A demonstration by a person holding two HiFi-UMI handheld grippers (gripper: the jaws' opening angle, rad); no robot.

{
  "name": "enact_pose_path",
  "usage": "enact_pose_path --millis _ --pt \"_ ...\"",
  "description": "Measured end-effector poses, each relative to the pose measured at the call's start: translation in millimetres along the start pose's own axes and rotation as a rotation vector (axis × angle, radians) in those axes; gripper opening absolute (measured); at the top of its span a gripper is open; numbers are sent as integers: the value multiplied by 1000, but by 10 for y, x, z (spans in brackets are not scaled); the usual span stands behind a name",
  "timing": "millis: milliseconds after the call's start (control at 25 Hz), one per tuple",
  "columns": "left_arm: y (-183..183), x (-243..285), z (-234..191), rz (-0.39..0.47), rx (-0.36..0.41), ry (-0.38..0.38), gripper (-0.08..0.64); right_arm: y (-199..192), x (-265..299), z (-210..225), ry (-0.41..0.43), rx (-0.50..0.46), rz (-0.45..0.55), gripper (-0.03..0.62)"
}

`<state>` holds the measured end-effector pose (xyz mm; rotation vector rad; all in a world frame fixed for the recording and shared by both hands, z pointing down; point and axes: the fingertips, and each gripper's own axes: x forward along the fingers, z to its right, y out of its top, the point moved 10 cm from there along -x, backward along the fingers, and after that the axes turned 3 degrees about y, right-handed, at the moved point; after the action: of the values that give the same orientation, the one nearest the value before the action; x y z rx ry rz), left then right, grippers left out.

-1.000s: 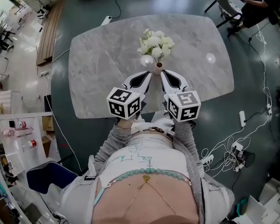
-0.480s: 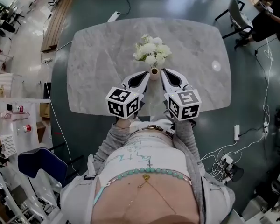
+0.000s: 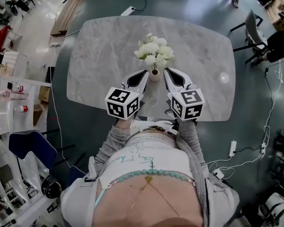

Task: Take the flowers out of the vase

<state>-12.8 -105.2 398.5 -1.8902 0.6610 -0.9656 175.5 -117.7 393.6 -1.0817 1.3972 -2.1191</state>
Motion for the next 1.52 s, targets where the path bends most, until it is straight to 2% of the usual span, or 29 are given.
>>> enact_pose_path --millis 280,440,840,1320,1520 --pt "-79 -63 -51 -10 -19 50 0 -50 10 110 10 -1 -6 26" --pt "0 -26 -177 -6 -16 41 0 -62 31 137 -11 27 5 26" --pt "132 104 -453 -44 4 -60 0 -48 156 91 -116 81 10 26" --pt "15 173 -755 -96 3 -199 0 -255 223 -37 -257 142 8 25" --pt "-13 163 -791 -110 17 -240 0 -291 271 -116 -277 136 -5 26"
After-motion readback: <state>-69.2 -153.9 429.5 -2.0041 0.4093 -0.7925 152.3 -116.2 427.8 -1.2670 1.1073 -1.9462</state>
